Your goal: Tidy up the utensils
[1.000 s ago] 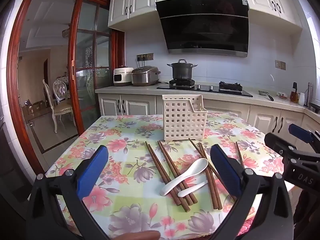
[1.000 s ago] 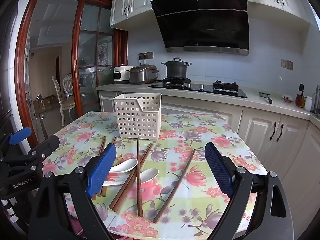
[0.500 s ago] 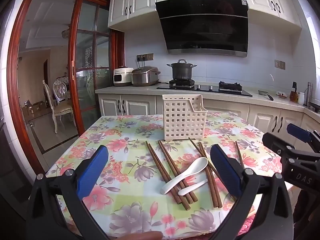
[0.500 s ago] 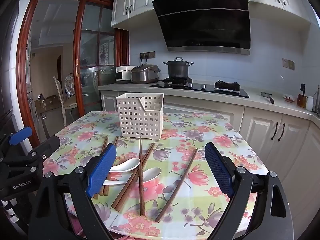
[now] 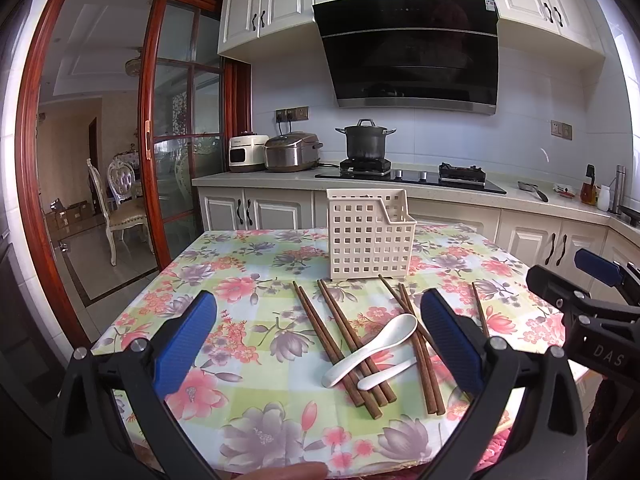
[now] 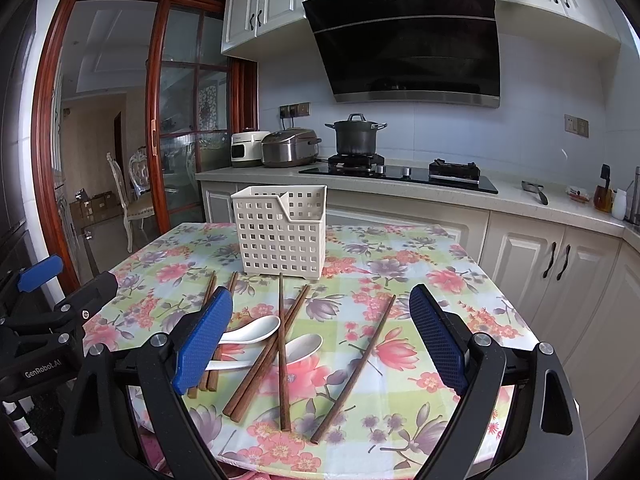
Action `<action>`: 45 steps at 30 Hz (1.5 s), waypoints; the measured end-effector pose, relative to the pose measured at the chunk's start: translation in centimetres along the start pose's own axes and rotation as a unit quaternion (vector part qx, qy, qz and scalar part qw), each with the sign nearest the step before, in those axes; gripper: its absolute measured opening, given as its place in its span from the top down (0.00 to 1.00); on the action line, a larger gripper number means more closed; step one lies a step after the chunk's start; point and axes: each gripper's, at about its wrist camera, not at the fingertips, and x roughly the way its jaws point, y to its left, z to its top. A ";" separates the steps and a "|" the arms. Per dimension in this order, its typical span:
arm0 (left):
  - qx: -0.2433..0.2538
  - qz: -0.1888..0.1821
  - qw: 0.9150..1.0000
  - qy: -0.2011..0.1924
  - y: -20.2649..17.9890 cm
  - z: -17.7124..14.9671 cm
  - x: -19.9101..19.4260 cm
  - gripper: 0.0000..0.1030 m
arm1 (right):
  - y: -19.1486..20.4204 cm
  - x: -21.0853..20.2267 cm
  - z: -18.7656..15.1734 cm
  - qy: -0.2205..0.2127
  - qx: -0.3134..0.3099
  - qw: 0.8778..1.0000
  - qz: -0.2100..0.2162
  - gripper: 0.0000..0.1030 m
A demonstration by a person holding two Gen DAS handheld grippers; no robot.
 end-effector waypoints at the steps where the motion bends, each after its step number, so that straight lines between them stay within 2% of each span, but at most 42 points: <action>1: 0.000 0.000 1.000 0.000 0.0 0.0 0.0 0.04 | 0.1 0.0 0.0 0.000 0.000 1.000 0.000 0.18; 45: -0.008 -0.001 1.000 0.003 0.4 0.4 -0.1 0.04 | -0.2 0.0 -0.1 0.001 0.003 1.000 0.003 0.18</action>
